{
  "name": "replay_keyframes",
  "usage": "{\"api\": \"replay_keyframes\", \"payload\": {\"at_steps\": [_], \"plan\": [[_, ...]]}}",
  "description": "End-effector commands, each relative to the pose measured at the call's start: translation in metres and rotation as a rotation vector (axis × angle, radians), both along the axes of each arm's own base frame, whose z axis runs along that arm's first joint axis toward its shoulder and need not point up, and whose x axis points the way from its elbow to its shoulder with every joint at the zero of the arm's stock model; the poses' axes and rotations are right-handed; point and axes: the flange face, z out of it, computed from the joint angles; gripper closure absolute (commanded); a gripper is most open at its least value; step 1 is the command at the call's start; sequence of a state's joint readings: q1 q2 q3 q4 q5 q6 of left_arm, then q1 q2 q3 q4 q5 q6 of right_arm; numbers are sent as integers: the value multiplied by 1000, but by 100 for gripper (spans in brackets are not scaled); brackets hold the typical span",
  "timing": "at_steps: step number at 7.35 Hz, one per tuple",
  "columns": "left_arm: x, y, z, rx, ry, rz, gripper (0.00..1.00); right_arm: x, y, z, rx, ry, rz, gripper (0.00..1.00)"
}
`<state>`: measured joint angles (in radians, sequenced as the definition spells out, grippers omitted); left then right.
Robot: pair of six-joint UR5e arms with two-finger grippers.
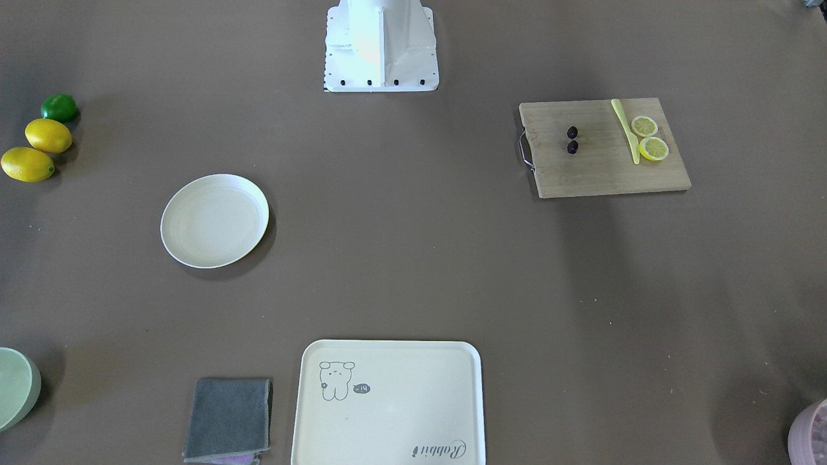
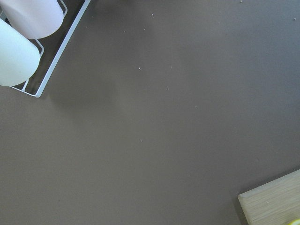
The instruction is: Place red cherry on plate
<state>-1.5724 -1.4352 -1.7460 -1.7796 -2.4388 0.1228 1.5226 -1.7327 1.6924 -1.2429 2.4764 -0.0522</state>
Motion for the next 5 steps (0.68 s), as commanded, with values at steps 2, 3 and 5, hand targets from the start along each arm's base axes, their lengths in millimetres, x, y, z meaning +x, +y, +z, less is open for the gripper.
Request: {"api": "replay_keyframes", "payload": {"at_steps": [2,3,5], "plan": [[-3,5,5,-14,-4,-7,3,-22,-2,4,-13,4,-41,0],[-4,5,4,-9,-3,-8,3,-33,-8,-1,-10,6,-57,0],[-3,6,5,-11,-3,-6,3,-85,-55,-34,-101,-26,-32,0]]}}
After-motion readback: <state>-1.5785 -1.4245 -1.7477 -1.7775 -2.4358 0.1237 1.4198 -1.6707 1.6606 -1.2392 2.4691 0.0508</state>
